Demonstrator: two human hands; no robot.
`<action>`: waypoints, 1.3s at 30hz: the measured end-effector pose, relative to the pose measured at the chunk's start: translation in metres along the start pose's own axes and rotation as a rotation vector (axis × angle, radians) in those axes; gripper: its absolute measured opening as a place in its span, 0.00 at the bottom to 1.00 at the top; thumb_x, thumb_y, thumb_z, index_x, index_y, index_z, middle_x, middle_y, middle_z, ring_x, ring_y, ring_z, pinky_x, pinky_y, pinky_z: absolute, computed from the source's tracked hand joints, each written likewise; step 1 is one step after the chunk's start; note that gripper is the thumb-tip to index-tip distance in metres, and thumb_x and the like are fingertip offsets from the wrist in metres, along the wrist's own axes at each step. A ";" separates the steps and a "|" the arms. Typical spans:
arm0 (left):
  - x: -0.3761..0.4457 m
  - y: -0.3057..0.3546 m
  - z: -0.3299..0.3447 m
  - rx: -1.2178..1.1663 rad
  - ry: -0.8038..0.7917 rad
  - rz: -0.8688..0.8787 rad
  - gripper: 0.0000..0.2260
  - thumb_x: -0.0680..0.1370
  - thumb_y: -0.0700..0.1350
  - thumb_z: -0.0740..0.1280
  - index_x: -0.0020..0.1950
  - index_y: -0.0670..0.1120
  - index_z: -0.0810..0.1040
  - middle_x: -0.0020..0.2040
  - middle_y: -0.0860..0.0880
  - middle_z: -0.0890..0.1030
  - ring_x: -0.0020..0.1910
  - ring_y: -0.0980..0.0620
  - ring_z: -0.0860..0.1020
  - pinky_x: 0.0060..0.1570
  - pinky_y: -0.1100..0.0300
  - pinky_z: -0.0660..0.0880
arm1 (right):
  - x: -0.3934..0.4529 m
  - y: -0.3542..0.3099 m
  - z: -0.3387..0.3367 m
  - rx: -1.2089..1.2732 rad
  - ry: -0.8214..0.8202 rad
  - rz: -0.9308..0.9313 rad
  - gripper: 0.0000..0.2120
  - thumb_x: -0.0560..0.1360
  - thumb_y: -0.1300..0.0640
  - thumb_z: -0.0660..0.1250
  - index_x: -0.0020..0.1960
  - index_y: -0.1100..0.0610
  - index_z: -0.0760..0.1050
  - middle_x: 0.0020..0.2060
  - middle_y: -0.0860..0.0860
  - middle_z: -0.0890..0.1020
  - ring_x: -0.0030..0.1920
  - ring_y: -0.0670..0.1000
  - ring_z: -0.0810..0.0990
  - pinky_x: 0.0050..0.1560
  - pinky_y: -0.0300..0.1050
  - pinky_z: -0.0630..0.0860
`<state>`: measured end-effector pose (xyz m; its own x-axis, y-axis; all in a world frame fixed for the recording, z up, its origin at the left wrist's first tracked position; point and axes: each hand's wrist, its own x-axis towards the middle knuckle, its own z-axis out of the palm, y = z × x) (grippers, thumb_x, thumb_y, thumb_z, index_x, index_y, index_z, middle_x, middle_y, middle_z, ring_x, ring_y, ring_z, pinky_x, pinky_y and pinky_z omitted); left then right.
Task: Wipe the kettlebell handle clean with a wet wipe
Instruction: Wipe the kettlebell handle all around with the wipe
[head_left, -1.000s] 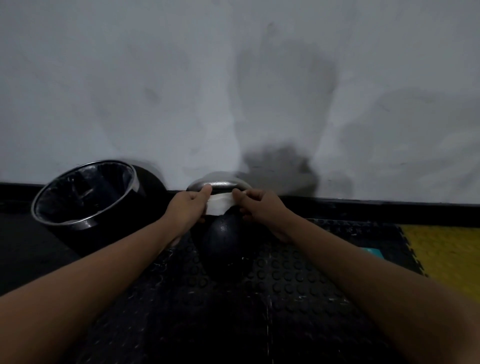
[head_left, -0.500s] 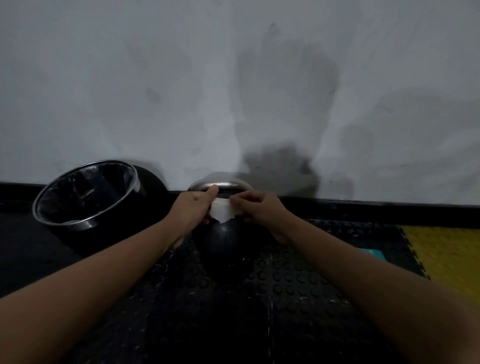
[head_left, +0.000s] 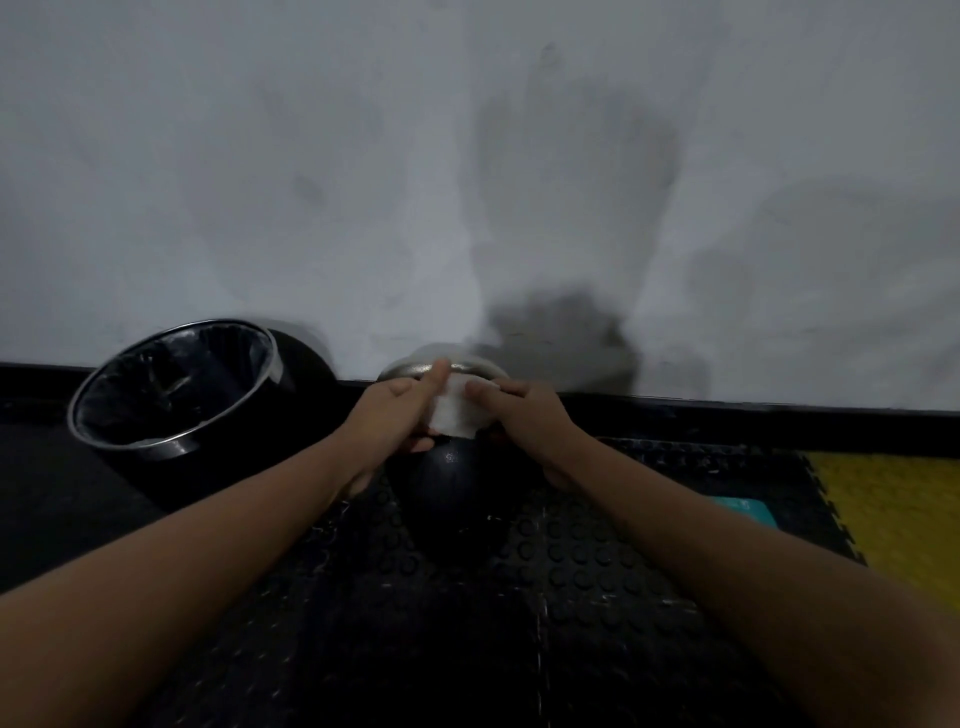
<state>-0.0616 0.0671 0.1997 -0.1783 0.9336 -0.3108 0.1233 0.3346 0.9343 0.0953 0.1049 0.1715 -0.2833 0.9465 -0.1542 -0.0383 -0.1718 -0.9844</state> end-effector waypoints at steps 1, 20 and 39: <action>0.001 -0.002 0.000 -0.001 -0.011 0.001 0.17 0.74 0.60 0.69 0.41 0.46 0.80 0.35 0.50 0.82 0.37 0.55 0.80 0.44 0.60 0.79 | 0.000 -0.002 0.001 0.029 0.019 0.016 0.08 0.74 0.55 0.69 0.45 0.59 0.83 0.37 0.54 0.83 0.33 0.47 0.78 0.35 0.39 0.75; 0.010 -0.012 -0.017 0.107 0.270 0.097 0.07 0.69 0.36 0.70 0.43 0.46 0.80 0.35 0.46 0.80 0.32 0.50 0.75 0.30 0.63 0.74 | 0.039 0.000 -0.008 -0.177 0.227 -0.266 0.02 0.75 0.58 0.69 0.46 0.54 0.80 0.40 0.53 0.83 0.41 0.47 0.78 0.47 0.46 0.76; 0.034 -0.022 -0.041 0.622 0.431 0.385 0.03 0.70 0.43 0.68 0.42 0.51 0.78 0.42 0.50 0.79 0.39 0.54 0.77 0.39 0.64 0.68 | 0.077 0.007 -0.001 -0.693 0.423 -0.463 0.03 0.72 0.59 0.69 0.45 0.56 0.80 0.44 0.55 0.77 0.44 0.53 0.77 0.43 0.37 0.67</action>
<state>-0.1101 0.0860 0.1762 -0.3546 0.9085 0.2210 0.7435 0.1306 0.6559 0.0744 0.1774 0.1525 -0.0052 0.9241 0.3821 0.5588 0.3196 -0.7653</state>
